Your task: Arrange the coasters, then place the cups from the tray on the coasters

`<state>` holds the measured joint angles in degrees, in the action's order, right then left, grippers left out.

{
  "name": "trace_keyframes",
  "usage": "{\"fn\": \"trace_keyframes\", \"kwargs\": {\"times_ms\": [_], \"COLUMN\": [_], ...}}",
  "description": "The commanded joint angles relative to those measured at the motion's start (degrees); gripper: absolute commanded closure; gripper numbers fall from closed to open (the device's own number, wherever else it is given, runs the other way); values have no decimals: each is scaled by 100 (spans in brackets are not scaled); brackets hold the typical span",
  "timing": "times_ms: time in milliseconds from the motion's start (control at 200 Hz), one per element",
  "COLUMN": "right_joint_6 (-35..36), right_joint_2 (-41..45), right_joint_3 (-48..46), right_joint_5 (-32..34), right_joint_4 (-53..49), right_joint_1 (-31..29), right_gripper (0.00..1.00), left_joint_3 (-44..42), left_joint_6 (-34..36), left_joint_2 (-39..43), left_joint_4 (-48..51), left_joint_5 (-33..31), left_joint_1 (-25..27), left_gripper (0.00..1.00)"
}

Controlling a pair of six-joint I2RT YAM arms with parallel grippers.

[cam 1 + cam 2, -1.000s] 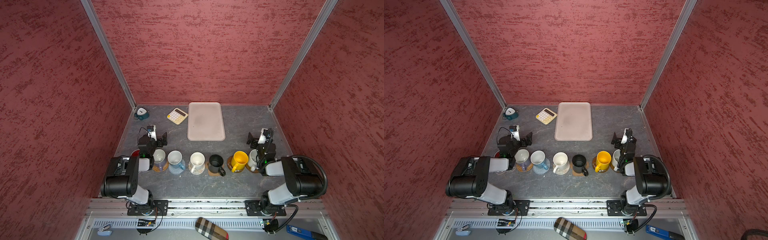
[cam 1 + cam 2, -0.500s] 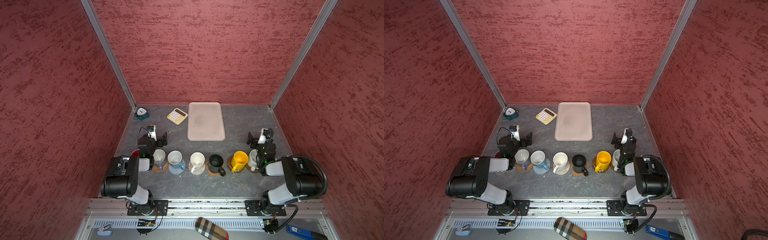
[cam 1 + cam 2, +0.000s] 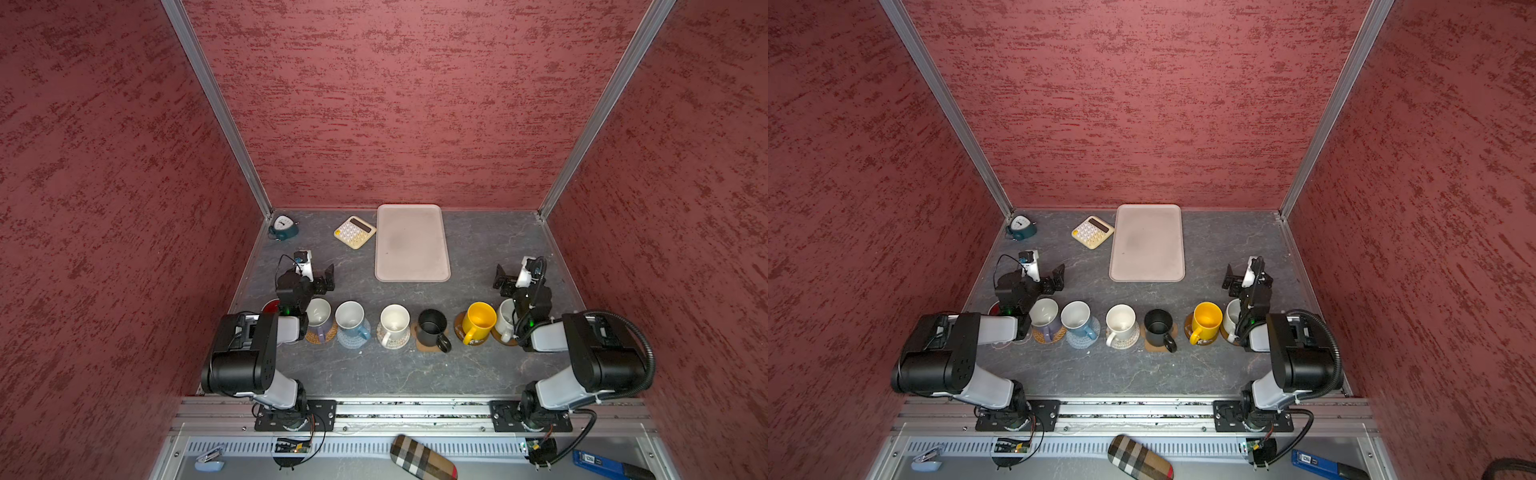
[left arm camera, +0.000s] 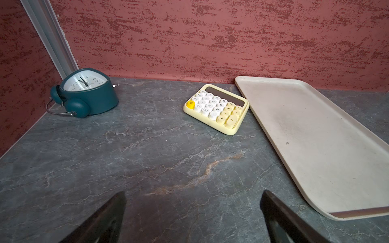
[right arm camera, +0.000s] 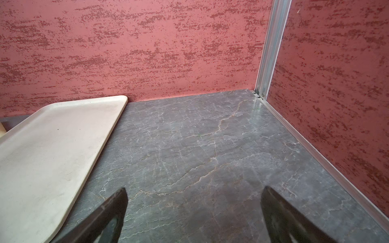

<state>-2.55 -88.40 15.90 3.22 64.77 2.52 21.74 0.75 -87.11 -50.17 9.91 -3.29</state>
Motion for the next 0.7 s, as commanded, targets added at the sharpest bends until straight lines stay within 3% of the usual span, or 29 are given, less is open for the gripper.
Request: {"fn": "trace_keyframes", "kwargs": {"times_ms": [0, 301, 481, 531, 626, 661, 696], "right_joint_6": [119, 119, 70, 113, 132, 134, 148], "right_joint_2": [-47, -35, -89, -78, -34, -35, -40], "right_joint_3": [64, 0, -739, -628, -180, -97, -102], "right_joint_5": [-76, -72, 43, -118, -133, -136, -160], "right_joint_4": [79, 183, 1635, 1416, 515, 387, 387], "right_joint_1": [46, 44, 43, 40, 51, 46, 48], "right_gripper": [1, 1, 1, 1, 1, 1, 1], "left_joint_3": [6, -87, -1297, -1130, -6, -45, -174], "left_joint_6": [21, 30, -156, -228, -110, 63, 196], "left_joint_2": [-86, -53, -356, -199, -100, -32, -79], "left_joint_4": [-72, -193, -2865, -2398, -139, -82, -416], "left_joint_5": [-40, -53, -80, 65, 42, -280, -185], "left_joint_1": [-14, -14, -145, -251, -183, 66, 145], "left_gripper": [0, 0, 0, 0, 0, 0, 0]}}
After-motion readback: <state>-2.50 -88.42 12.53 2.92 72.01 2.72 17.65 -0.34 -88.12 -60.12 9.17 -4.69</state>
